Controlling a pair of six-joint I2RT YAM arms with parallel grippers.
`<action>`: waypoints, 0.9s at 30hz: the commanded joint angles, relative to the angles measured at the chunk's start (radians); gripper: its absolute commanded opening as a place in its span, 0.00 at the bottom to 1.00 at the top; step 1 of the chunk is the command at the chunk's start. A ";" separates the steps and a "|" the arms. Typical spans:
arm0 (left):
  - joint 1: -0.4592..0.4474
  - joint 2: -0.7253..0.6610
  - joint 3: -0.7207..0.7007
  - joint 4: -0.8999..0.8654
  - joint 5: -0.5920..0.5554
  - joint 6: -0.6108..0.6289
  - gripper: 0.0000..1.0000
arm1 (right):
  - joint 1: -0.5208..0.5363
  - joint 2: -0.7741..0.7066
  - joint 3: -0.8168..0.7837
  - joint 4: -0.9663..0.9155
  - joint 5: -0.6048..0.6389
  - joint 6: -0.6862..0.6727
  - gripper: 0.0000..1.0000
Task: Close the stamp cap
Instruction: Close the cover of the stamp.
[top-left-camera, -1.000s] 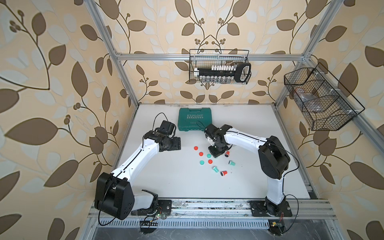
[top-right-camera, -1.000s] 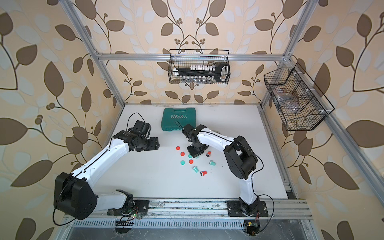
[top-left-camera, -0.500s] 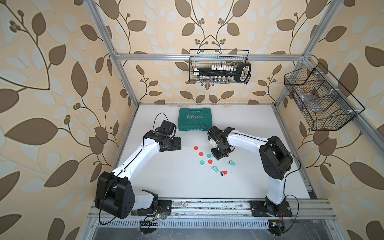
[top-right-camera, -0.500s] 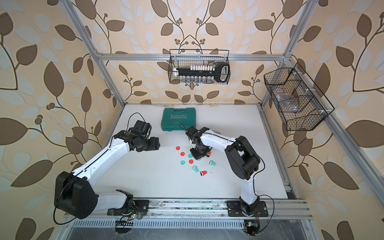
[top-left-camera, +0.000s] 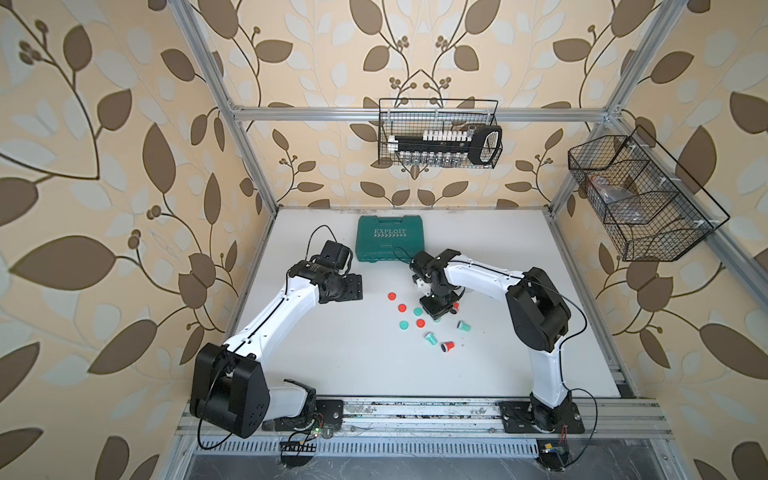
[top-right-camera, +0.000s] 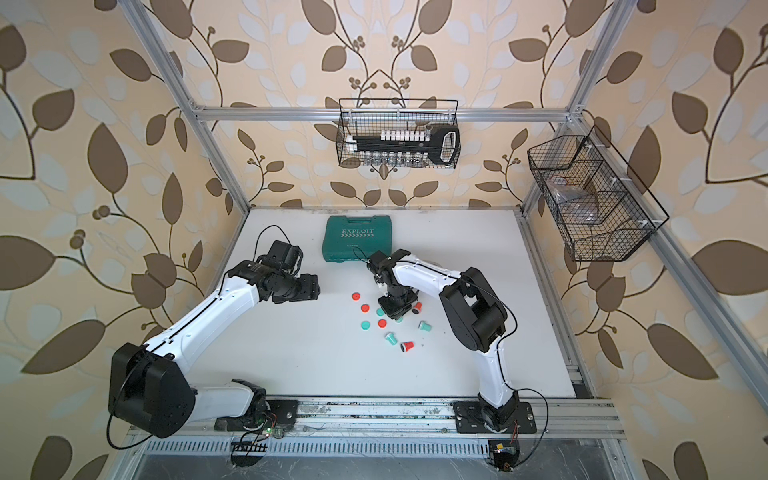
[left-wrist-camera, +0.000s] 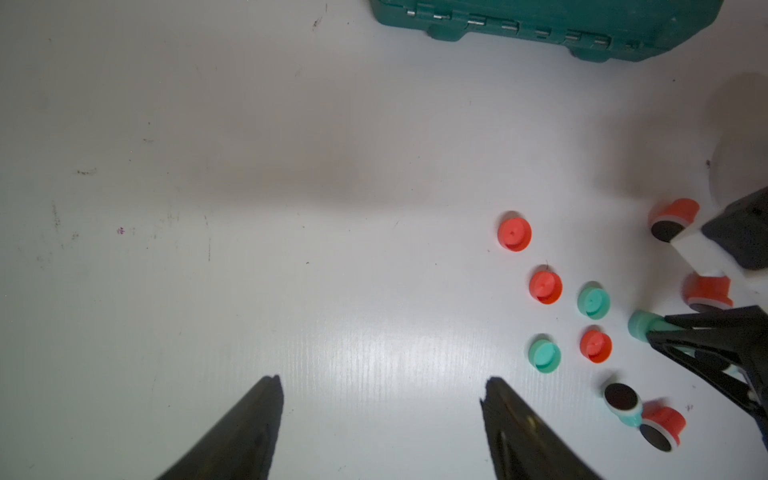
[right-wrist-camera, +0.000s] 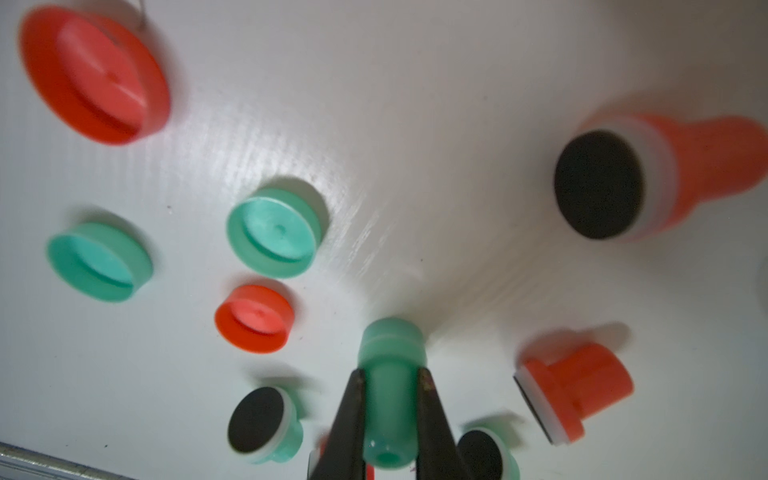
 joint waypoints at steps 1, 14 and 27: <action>0.012 -0.002 0.035 -0.018 0.009 0.009 0.79 | 0.016 0.232 -0.114 0.061 -0.003 0.011 0.00; 0.011 -0.002 0.030 -0.018 0.018 0.005 0.79 | 0.054 0.320 -0.150 0.168 0.031 0.092 0.00; 0.012 0.022 0.029 -0.015 0.036 0.000 0.78 | 0.044 0.311 -0.182 0.217 -0.025 0.138 0.00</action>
